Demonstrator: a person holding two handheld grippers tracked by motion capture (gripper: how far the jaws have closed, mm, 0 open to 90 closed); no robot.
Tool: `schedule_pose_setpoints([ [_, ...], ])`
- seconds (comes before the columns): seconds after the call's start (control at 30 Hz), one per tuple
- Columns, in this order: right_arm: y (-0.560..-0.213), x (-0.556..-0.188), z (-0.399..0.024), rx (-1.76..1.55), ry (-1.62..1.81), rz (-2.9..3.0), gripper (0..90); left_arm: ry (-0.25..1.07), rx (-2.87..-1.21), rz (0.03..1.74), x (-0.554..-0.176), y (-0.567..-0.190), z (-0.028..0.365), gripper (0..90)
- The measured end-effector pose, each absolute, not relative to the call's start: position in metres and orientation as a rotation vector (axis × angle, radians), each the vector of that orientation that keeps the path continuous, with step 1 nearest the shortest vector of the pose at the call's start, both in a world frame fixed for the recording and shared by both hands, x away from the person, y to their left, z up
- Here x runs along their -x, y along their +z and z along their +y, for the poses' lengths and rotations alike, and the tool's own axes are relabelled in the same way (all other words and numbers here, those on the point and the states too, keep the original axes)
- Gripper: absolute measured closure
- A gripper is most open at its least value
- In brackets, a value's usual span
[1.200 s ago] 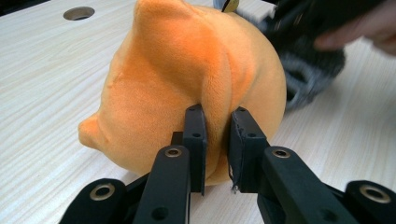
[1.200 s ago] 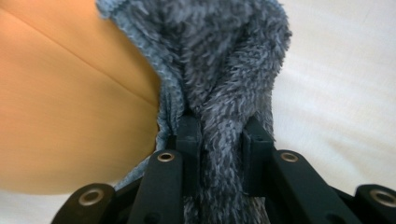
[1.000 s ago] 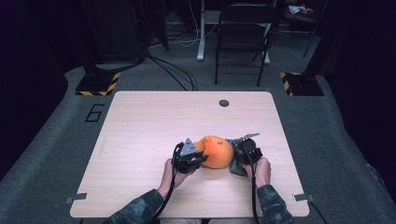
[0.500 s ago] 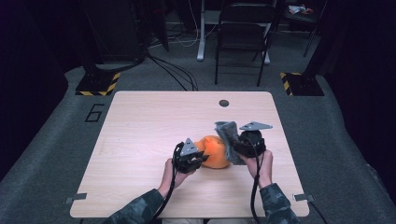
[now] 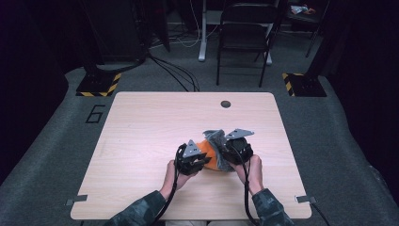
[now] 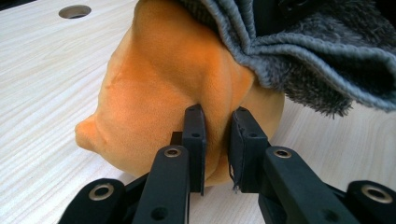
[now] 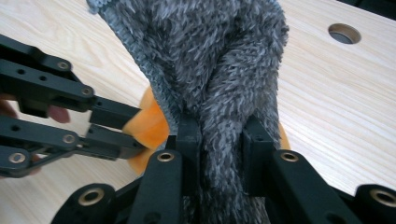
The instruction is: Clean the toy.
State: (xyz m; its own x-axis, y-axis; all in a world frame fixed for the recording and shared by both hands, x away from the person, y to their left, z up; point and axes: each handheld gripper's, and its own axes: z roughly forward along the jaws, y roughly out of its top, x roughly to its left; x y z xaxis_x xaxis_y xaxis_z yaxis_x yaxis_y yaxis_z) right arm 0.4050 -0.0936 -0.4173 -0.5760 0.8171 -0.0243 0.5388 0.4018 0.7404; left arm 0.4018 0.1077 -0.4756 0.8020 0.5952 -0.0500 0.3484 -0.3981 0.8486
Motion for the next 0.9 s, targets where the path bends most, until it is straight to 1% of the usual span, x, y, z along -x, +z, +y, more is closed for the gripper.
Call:
schedule_pose_setpoints([
  [0.2, -0.42, -0.408, -0.101, -1.197, 0.963, 2.267, 73.3, 0.317, -2.019, 0.701, -0.402, -0.476, 0.108, 77.7],
  [0.57, -0.44, -0.422, -0.132, -1.339, 0.893, 2.246, 73.2, 0.322, -2.026, 0.691, -0.403, -0.476, 0.107, 77.7],
  [0.73, -0.464, -0.432, -0.147, -1.425, 0.765, 2.245, 73.3, 0.319, -2.02, 0.701, -0.403, -0.476, 0.108, 77.8],
  [0.9, -0.488, -0.439, -0.147, -1.476, 0.683, 2.291, 73.3, 0.309, -2.01, 0.71, -0.404, -0.476, 0.11, 77.7],
])
